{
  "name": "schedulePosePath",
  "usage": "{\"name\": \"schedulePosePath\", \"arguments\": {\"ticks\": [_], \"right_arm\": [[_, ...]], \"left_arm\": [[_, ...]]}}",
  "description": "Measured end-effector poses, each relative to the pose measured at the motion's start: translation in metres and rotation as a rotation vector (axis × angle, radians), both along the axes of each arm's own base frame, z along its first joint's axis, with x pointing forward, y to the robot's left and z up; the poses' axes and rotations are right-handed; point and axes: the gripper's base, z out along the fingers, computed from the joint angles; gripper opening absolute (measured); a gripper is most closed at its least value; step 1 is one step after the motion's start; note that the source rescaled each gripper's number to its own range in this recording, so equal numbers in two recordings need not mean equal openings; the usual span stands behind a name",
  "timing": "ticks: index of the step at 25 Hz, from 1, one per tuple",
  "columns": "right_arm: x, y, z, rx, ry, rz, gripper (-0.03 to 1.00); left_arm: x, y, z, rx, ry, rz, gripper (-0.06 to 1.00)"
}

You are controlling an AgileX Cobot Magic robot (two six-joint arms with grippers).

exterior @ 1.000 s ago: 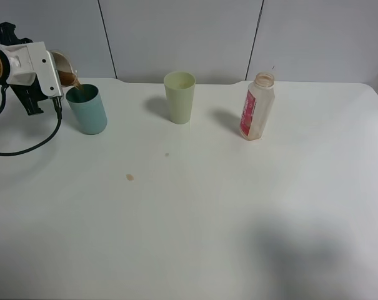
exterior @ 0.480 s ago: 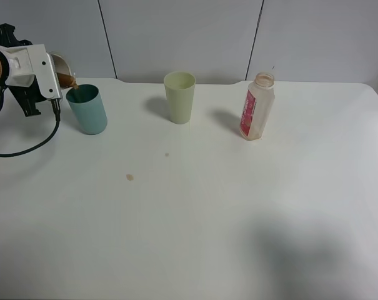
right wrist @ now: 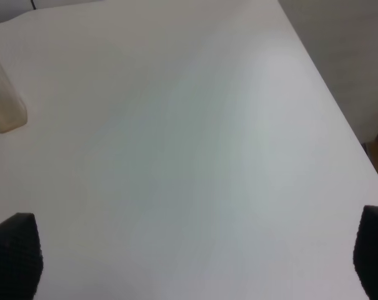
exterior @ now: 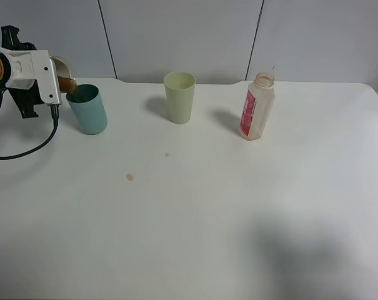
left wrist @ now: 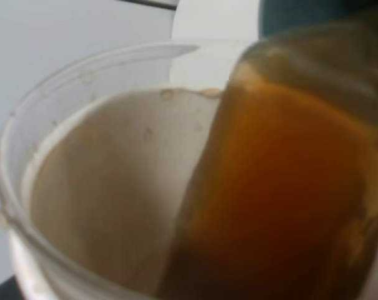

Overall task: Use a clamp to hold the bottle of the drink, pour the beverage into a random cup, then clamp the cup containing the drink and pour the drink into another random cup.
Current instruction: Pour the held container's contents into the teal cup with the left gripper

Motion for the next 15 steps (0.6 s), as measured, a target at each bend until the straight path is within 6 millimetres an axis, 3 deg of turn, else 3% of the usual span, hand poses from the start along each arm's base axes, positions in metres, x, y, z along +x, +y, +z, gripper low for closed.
{"name": "schedulePosePath", "arguments": {"ticks": [15], "right_arm": [[0.000,0.000,0.000,0.000,0.000,0.000,1.00]], "left_arm": [[0.009,-0.005,0.010,0.056,-0.023,-0.011,0.00]]}}
